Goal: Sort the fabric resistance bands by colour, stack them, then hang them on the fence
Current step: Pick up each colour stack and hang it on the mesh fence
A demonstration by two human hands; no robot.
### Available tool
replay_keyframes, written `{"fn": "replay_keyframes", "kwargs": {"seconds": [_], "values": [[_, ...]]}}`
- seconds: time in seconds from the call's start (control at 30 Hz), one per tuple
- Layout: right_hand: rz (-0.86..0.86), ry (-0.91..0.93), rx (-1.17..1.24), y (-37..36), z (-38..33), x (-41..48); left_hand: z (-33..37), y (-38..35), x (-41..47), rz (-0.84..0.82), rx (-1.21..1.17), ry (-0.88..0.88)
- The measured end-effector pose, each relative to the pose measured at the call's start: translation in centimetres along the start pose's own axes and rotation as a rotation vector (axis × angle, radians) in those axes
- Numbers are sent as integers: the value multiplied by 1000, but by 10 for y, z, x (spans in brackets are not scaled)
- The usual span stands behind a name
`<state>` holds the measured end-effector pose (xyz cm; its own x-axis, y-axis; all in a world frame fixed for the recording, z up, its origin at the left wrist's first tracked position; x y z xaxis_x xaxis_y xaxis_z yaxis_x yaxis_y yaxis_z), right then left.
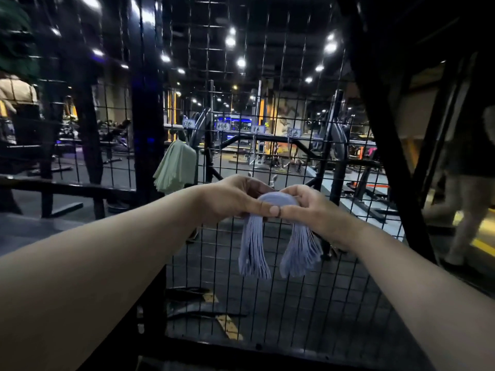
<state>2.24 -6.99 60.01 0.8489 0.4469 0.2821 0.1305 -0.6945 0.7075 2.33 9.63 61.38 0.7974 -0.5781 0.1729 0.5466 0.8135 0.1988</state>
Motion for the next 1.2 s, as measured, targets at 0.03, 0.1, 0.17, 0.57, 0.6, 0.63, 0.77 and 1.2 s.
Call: {"fn": "replay_keyframes", "kwargs": {"seconds": [0.03,0.1,0.17,0.57,0.6,0.63,0.77,1.2], "values": [[6,0,-11,5,1,4,1,2,7,-1,8,-4],[36,3,-39,13,2,10,0,7,18,-21,28,11],[72,-9,-73,19,2,17,0,10,28,-49,61,22],[179,-65,-138,37,12,75,7,25,81,186,254,-63],[185,-75,-122,40,14,79,9,29,84,221,272,-94],[193,-81,-104,44,15,84,11,34,87,253,301,-132],[230,-96,-115,49,19,102,22,48,96,346,523,-308],[276,-105,-96,52,31,136,25,59,106,636,935,-386]]}}
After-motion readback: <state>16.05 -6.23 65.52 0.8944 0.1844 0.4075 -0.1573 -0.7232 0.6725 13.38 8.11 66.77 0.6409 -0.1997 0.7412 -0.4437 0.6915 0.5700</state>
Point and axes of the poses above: each hand's wrist, its own x-axis towards the middle knuckle, its own y-axis out of the back of the hand, z = x × y, the point moved 5 cm from there along x, towards the middle knuckle, and after that the axes turned 14 degrees about -x, right-handed, at the moved point
